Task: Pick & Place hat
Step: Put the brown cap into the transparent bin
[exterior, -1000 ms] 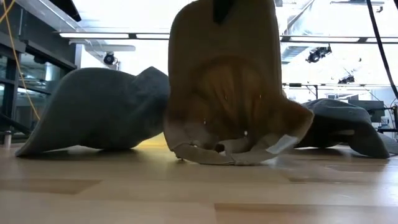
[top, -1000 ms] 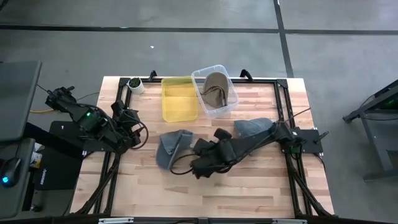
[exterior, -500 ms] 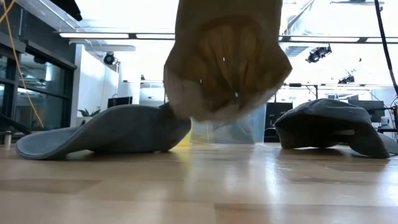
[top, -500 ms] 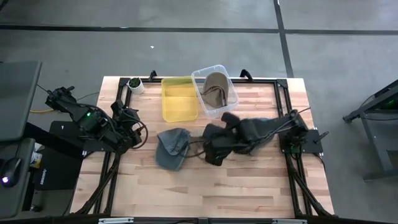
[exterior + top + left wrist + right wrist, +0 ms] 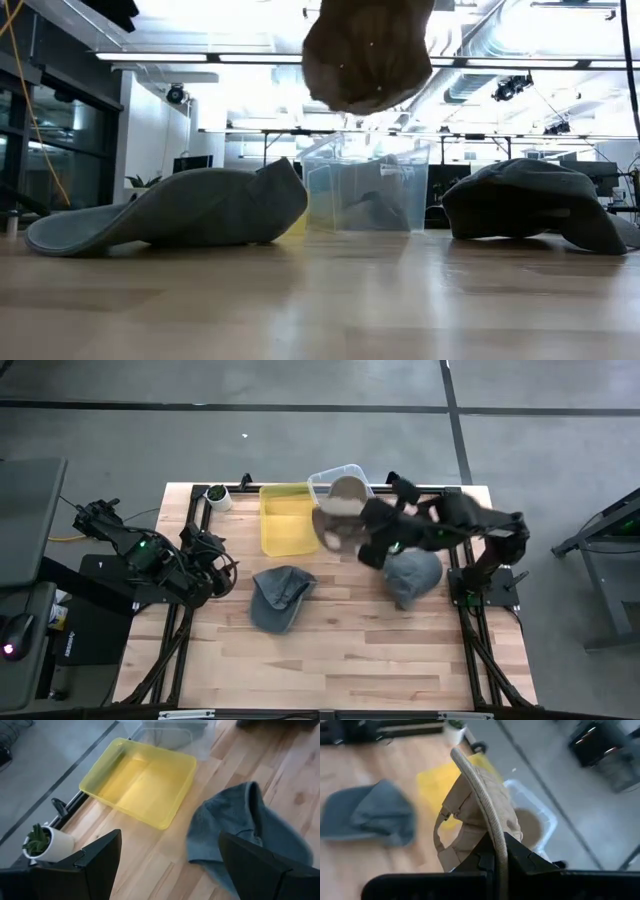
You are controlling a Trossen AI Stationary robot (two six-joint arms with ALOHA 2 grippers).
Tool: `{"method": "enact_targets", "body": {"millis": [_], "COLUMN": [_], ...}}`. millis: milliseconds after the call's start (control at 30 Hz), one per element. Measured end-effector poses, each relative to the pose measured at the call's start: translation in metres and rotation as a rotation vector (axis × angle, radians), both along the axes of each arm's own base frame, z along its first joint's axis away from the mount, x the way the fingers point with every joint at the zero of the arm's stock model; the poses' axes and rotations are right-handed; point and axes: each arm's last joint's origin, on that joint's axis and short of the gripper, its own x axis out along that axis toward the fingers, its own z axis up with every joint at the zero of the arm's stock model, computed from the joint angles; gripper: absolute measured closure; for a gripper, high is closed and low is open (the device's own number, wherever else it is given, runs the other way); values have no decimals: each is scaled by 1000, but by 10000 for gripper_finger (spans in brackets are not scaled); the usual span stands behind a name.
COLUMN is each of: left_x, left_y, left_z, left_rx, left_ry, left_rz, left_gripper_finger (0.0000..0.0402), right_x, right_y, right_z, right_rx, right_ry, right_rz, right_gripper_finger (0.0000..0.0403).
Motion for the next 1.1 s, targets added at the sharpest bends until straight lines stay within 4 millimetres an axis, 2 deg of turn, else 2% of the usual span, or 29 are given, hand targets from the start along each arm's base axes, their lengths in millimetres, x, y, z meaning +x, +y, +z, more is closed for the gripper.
{"method": "enact_targets", "body": {"millis": [200,600,933,1100], "left_x": [3,4,4,4], "left_y": [-1,-2,-2,-2], "left_z": [2,2,2,2], "left_rx": [8,-2,3,5], "left_ry": [-54,-65,-57,-45], "left_rz": [10,9,0,-12], "left_gripper_finger": [92,92,92,92], "right_x": [-2,-3,3,11], "right_y": [-29,-82,-123,-140], "right_z": [16,17,3,-17], "right_rx": [-79,-52,13,89], "right_ry": [-63,-44,18,49], "right_rz": [-11,-71,-115,-106], "right_gripper_finger": [398,398,398,398]}}
